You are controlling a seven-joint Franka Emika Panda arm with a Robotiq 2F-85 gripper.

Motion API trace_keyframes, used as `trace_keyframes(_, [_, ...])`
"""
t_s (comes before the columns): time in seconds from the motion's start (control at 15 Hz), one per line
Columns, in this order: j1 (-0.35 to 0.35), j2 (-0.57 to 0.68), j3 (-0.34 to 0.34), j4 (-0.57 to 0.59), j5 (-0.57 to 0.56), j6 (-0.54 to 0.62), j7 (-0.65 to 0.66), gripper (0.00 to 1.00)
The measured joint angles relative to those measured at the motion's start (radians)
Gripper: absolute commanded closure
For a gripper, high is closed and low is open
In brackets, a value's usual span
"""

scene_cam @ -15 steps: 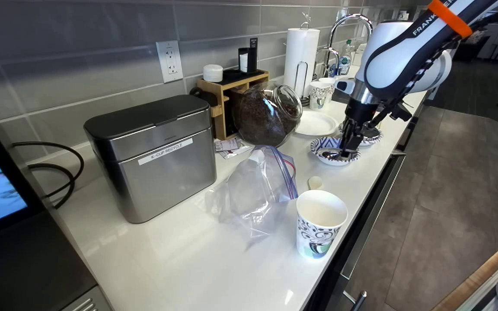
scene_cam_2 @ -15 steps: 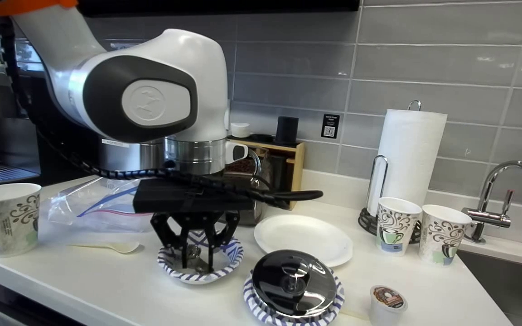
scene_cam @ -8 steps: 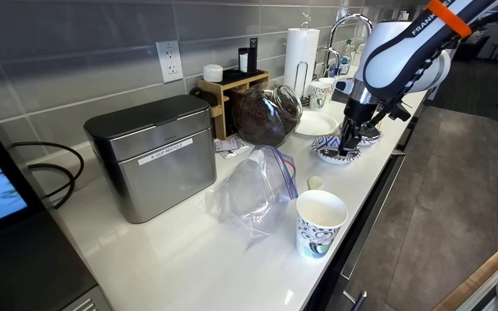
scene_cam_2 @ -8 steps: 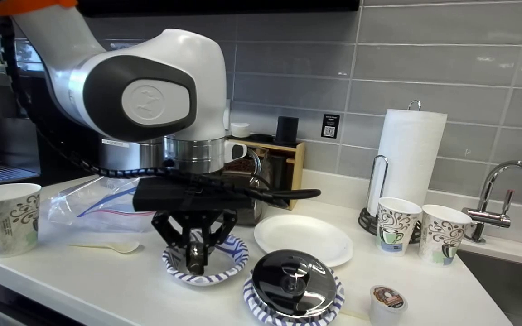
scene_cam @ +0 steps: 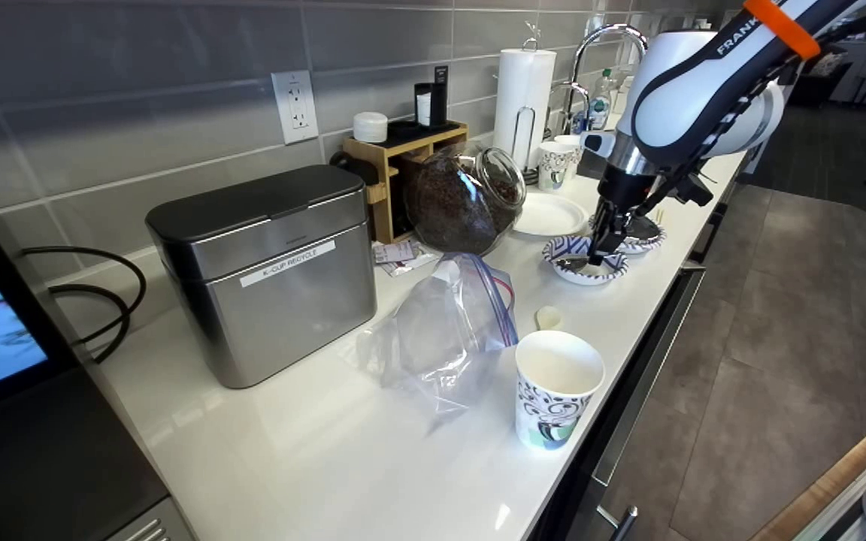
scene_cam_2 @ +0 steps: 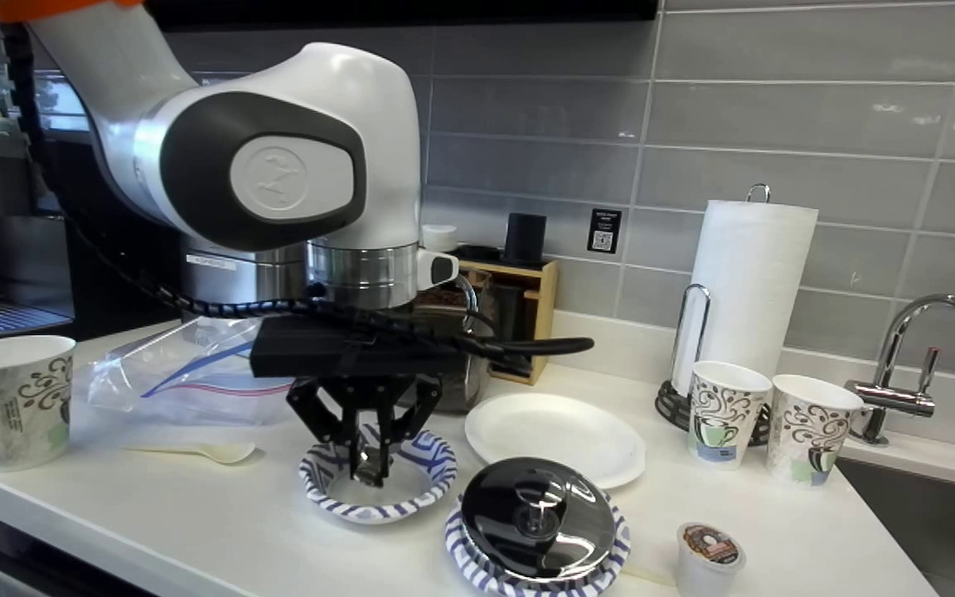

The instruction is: Place the spoon in the coffee container

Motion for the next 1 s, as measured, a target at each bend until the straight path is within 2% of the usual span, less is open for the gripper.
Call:
trace_keyframes(0.53, [0.0,-0.016,0.009,-0.005,-0.087,-0.001,0.13,0.94])
trace_keyframes(0.6, [0.0,-0.018,0.009,-0.007,-0.093,-0.001,0.147,0.84])
trace_keyframes(0.67, [0.0,-0.021,0.009,-0.01,-0.096,-0.002,0.161,0.52])
trace_keyframes(0.73, [0.0,-0.024,0.009,-0.011,-0.101,-0.002,0.178,0.56])
trace_keyframes(0.8, [0.0,-0.028,0.009,-0.013,-0.102,-0.002,0.192,0.55])
trace_keyframes(1.0, [-0.001,-0.048,0.008,-0.016,-0.103,-0.002,0.218,0.35])
